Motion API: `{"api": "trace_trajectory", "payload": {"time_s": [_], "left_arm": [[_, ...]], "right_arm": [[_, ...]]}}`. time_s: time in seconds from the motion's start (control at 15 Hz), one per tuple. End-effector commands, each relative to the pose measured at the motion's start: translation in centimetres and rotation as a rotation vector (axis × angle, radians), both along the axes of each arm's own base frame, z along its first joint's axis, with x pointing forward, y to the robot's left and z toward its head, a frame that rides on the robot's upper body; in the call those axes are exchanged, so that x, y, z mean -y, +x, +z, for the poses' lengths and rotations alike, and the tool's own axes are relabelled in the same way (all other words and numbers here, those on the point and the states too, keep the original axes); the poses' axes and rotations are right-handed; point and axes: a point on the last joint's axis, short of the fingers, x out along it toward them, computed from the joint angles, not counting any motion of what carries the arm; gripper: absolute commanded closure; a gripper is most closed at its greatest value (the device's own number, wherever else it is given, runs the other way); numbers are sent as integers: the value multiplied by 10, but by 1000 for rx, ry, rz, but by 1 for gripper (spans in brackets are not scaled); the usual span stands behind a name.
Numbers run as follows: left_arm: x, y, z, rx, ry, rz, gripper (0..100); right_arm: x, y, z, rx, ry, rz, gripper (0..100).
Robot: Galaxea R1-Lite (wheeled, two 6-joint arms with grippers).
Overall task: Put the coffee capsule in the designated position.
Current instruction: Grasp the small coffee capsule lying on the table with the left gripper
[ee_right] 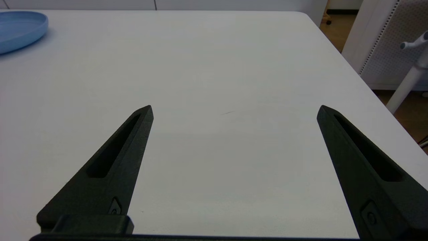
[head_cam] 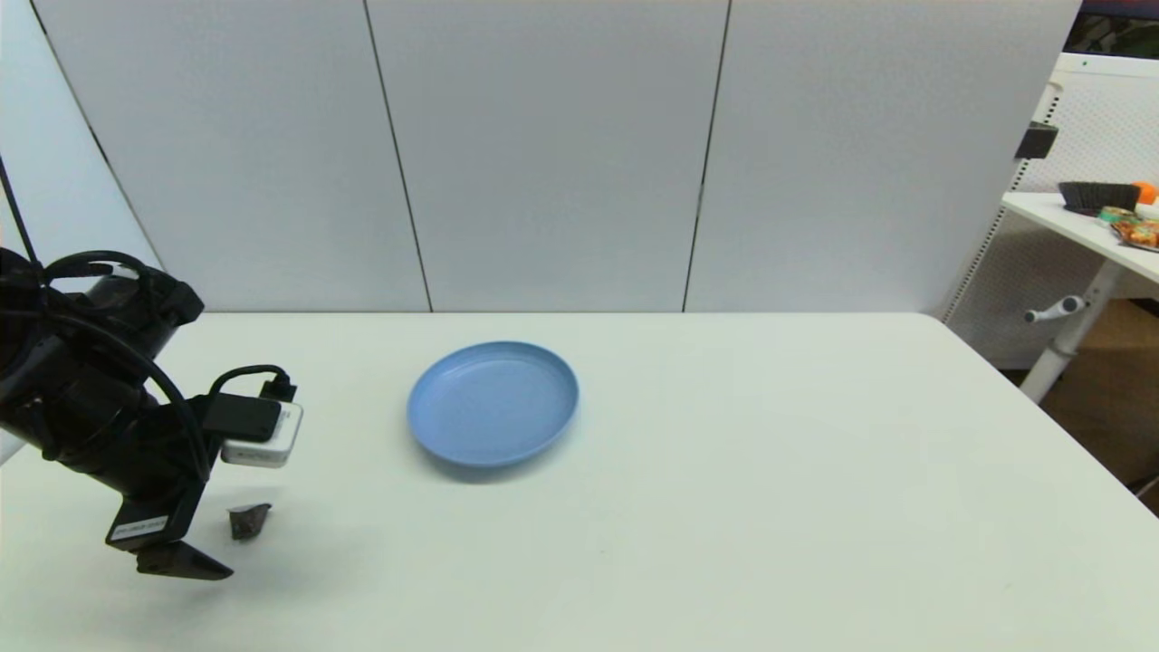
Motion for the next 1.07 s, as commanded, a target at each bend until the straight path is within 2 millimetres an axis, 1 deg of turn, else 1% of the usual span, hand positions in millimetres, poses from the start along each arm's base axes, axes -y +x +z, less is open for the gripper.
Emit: {"api": "trace_trajectory", "payload": {"time_s": [0.07, 0.27, 0.53, 0.93, 1.07], "left_arm": [[-1, 3, -5, -24, -4, 1, 0], [-2, 5, -9, -51, -36, 13, 0], [-4, 6, -14, -94, -39, 26, 0], [-10, 8, -12, -153, -78, 44, 0], [-11, 10, -14, -162, -83, 46, 0]], "right_arm": [[0, 0, 0, -1, 0, 1, 0], [0, 0, 0, 0, -1, -1, 0], [0, 0, 0, -1, 0, 1, 0], [0, 0, 0, 0, 0, 1, 0], [0, 0, 0, -1, -1, 1, 0]]}}
